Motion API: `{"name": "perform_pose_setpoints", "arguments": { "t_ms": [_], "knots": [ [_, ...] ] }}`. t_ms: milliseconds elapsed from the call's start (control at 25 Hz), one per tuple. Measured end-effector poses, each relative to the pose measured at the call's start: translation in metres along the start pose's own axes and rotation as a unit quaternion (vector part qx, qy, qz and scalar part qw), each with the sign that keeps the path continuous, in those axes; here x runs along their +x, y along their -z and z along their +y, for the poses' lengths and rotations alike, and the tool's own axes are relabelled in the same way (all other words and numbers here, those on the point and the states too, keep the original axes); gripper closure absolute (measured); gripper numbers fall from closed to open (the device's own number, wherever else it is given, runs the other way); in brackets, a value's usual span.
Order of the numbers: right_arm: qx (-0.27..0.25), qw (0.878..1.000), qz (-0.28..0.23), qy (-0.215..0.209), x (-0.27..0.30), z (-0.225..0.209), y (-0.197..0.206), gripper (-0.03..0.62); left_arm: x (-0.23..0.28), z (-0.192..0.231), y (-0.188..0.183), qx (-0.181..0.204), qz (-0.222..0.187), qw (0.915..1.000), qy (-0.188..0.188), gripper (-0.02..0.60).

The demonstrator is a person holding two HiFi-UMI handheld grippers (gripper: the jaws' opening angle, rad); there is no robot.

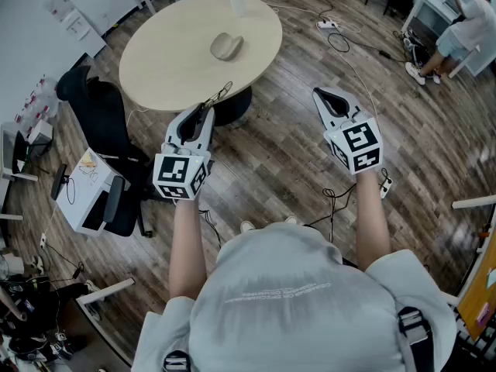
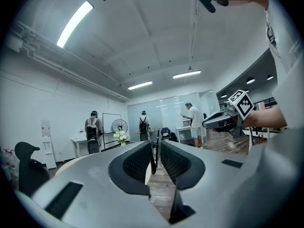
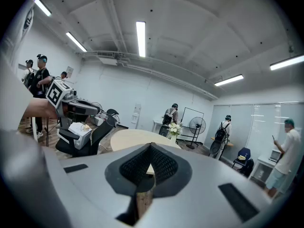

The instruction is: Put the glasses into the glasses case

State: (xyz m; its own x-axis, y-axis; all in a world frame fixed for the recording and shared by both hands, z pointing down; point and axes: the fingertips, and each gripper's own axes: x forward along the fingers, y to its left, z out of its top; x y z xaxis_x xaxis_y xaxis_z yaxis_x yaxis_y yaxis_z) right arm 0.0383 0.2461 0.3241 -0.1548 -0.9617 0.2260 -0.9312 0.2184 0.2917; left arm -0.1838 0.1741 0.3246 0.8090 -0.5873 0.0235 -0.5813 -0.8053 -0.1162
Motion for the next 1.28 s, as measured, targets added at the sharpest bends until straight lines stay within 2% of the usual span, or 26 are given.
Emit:
{"name": "perform_pose_setpoints", "arguments": {
  "t_ms": [400, 720, 840, 1120, 1280],
  "knots": [
    [-0.012, 0.999, -0.027, -0.029, -0.017, -0.026, 0.016, 0.592, 0.024, -0.030, 0.004, -0.001, 0.013, 0.9998, -0.012, 0.511],
    [0.014, 1.000, -0.012, -0.005, -0.033, -0.069, 0.048, 0.592, 0.034, -0.059, 0.008, -0.037, 0.019, 0.9984, -0.037, 0.511],
    [0.033, 0.999, -0.004, -0.003, -0.033, -0.081, 0.056, 0.592, 0.040, -0.062, 0.008, -0.039, 0.023, 0.9982, -0.038, 0.511],
    [0.055, 0.998, 0.020, -0.028, -0.018, -0.089, 0.069, 0.592, 0.064, -0.057, 0.017, -0.034, 0.033, 0.9983, -0.033, 0.511],
    [0.036, 0.998, 0.042, -0.022, 0.008, -0.099, 0.073, 0.592, 0.086, -0.037, 0.024, -0.026, 0.030, 0.9988, -0.030, 0.511]
  ]
}}
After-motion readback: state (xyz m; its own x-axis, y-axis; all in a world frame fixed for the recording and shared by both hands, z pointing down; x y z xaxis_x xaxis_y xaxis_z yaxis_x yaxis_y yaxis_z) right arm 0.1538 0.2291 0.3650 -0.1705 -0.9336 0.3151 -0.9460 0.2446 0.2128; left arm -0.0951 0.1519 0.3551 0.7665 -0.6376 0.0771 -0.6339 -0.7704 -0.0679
